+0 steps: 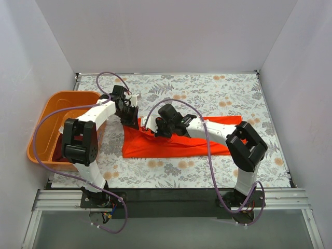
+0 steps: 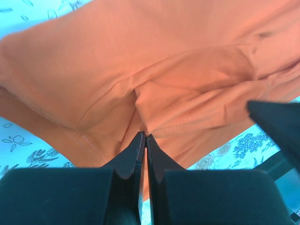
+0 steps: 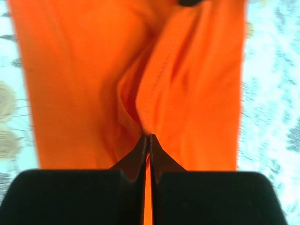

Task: Fold and stack the t-shirts
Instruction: Fold the tshirt

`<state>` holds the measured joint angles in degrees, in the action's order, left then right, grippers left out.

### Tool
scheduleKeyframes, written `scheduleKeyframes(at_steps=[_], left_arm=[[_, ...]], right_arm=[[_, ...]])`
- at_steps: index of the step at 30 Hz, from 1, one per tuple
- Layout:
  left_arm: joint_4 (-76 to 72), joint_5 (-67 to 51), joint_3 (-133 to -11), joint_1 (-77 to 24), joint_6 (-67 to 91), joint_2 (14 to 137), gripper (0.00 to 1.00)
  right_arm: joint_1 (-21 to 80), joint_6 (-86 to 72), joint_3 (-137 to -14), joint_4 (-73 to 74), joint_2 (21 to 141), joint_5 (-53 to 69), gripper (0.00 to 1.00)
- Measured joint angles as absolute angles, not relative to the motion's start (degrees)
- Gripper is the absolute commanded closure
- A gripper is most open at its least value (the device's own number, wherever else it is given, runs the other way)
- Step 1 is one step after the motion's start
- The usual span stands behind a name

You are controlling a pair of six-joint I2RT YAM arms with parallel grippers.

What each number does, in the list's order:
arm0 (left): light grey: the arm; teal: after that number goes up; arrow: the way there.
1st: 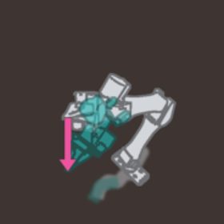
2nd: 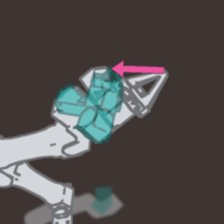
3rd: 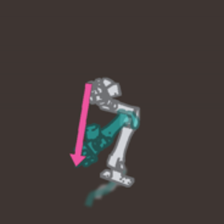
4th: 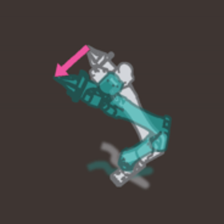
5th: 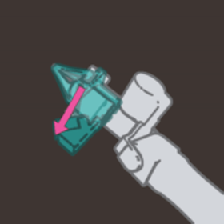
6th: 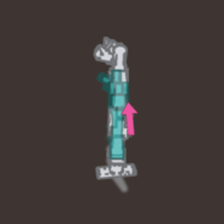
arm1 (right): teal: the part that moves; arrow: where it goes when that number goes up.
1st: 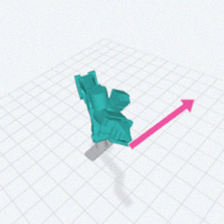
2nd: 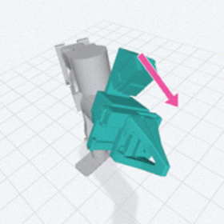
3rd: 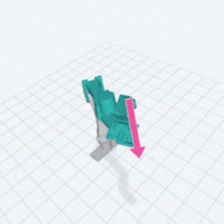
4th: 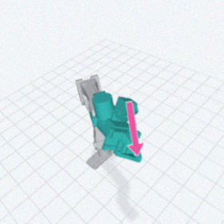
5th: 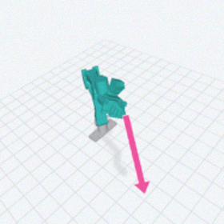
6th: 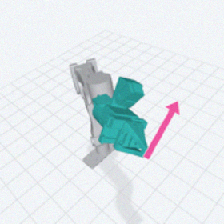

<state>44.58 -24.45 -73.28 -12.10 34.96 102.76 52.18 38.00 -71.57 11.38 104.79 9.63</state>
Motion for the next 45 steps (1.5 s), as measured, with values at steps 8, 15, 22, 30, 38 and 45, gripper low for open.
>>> scheduleKeyframes(at_steps=[8,15,22,30,38,45], left_arm=[[44.60,-24.60,-76.07,-11.79,35.09,102.76,1.00],[44.82,-23.90,-77.71,-10.66,35.86,102.76,1.00],[45.10,-23.38,-77.71,-10.33,36.05,102.76,1.00],[46.46,-24.14,-76.36,-10.33,36.07,102.76,1.00],[48.88,-24.45,-71.83,-10.35,35.92,100.57,1.00],[50.61,-24.45,-67.20,-10.35,34.70,99.20,0.81]], right_arm=[[47.22,39.09,-74.91,10.90,104.81,10.90,0.99],[46.89,39.70,-76.66,10.41,105.54,12.86,0.99],[46.85,40.32,-76.84,10.35,107.77,13.78,0.99],[46.09,40.73,-76.47,10.22,108.05,15.29,0.99],[45.98,40.99,-71.53,10.11,103.39,19.84,0.99],[47.40,41.39,-70.54,12.36,102.98,24.01,0.70]])
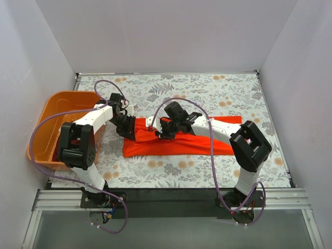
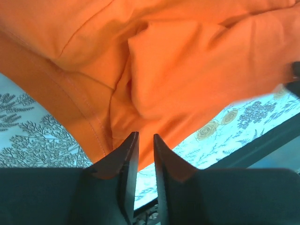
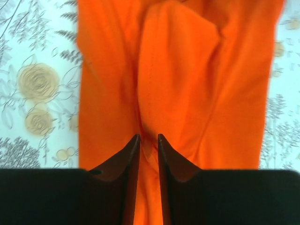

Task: Fold and stack the t-shirts
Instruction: Fold the tshirt

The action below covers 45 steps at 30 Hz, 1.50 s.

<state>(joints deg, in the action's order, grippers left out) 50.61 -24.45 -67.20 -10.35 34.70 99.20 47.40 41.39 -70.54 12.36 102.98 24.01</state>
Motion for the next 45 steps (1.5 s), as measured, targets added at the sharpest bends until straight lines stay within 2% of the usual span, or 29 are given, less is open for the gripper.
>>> scheduleKeyframes(at_steps=[6,12,19,28,32,34,39,44,45], left_arm=[[50.30,-24.60,-67.11,-10.33,34.76,95.04,0.74],[46.57,-25.76,-67.18,-11.35,35.53,91.11,0.76],[42.74,-20.14,-65.80,-20.38,38.30,95.13,0.81],[41.58,-10.87,-66.28,-22.57,39.86,103.70,0.87],[42.35,-8.99,-69.10,-22.17,39.59,106.02,0.89],[43.83,-8.86,-73.19,-21.56,39.18,109.19,0.89],[44.66,-8.05,-92.77,-18.76,36.64,122.32,0.89],[39.68,-6.22,-116.31,-16.67,33.58,137.19,0.79],[38.52,-6.15,-118.83,-16.51,33.19,138.78,0.73]], right_arm=[[46.98,40.42,-70.24,18.20,102.10,26.37,0.58],[35.90,38.96,-72.14,25.43,98.26,27.44,0.62],[21.63,40.23,-73.71,31.27,98.65,19.73,0.64],[12.93,43.31,-75.22,33.74,109.25,10.57,0.69],[10.57,44.49,-75.77,34.17,110.19,9.06,0.69],[9.69,45.32,-75.75,34.63,110.21,8.43,0.70],[8.69,46.87,-75.33,35.66,109.78,8.03,0.70],[8.71,47.44,-74.67,38.46,107.61,8.99,0.70],[8.75,47.57,-74.52,38.81,107.04,9.17,0.70]])
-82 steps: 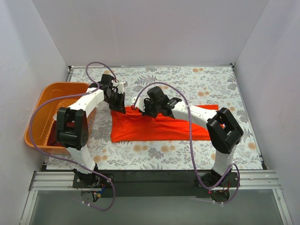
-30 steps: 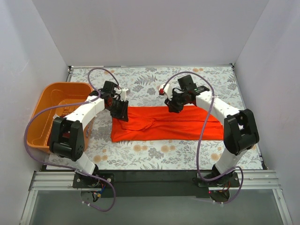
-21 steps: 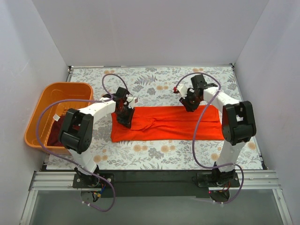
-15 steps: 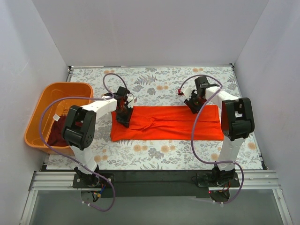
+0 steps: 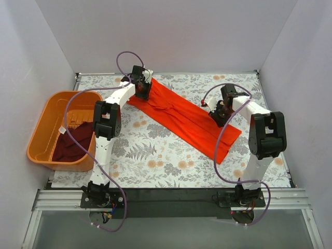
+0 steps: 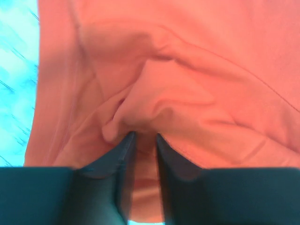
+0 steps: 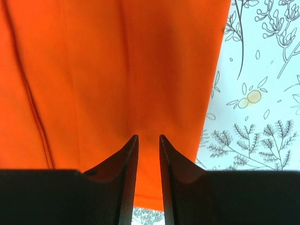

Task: Fold and stack the t-shirts
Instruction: Fold the tshirt

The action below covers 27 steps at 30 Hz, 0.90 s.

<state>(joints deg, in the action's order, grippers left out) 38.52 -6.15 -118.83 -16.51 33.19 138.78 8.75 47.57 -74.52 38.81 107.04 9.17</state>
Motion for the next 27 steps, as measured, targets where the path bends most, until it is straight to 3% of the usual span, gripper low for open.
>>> scheduleKeyframes(at_steps=[5,20,24,27], left_arm=[[35.35,-6.66,-120.66,-15.73,32.80,138.98,0.64],[31.75,-10.83,-99.96,-15.90,36.95,111.61,0.62],[31.57,-11.88,-94.54,-16.12,38.33,109.10,0.67],[33.04,-11.03,-90.35,-17.54,39.22,109.43,0.67]], right_arm=[[8.75,48.07,-72.99,40.36,103.72,10.31,0.71],[11.90,49.74,-57.47,37.56,96.12,7.92,0.84],[18.72,49.63,-49.58,37.45,88.71,5.17,0.87],[29.98,48.27,-43.18,39.64,81.78,4.21,0.87]])
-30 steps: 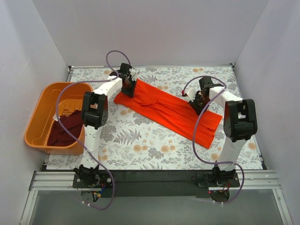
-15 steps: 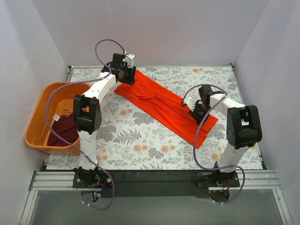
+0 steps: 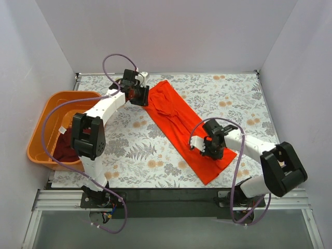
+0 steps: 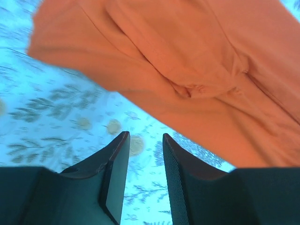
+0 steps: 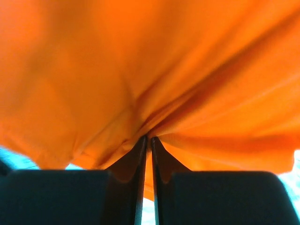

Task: Fold and stack the t-shirts
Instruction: Fold the tshirt

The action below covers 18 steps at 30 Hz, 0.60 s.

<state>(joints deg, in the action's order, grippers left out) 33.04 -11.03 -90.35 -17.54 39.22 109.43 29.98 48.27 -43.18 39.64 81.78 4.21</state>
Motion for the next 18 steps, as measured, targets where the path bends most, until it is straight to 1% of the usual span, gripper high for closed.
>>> scheduleKeyframes(at_steps=[3,6,11,15,18], left_arm=[[33.69,-9.80,-89.67,-20.95,39.75,111.53,0.69],[33.80,-9.17,-91.22,-23.90,40.42,116.07,0.71],[35.18,-8.25,-98.72,-24.80,42.11,127.09,0.77],[36.03,-6.31,-105.73,-24.10,42.61,131.46,0.80],[37.01,-4.25,-112.62,-23.92,41.43,135.94,0.80]], right_arm=[[35.99,46.48,-41.21,42.59,78.98,6.07,0.87],[37.56,45.10,-41.43,45.60,78.96,8.45,0.87],[37.10,43.79,-46.06,49.93,78.96,9.82,0.86],[34.02,43.44,-51.90,50.46,78.94,10.55,0.85],[31.29,43.77,-53.30,50.09,78.96,10.44,0.86]])
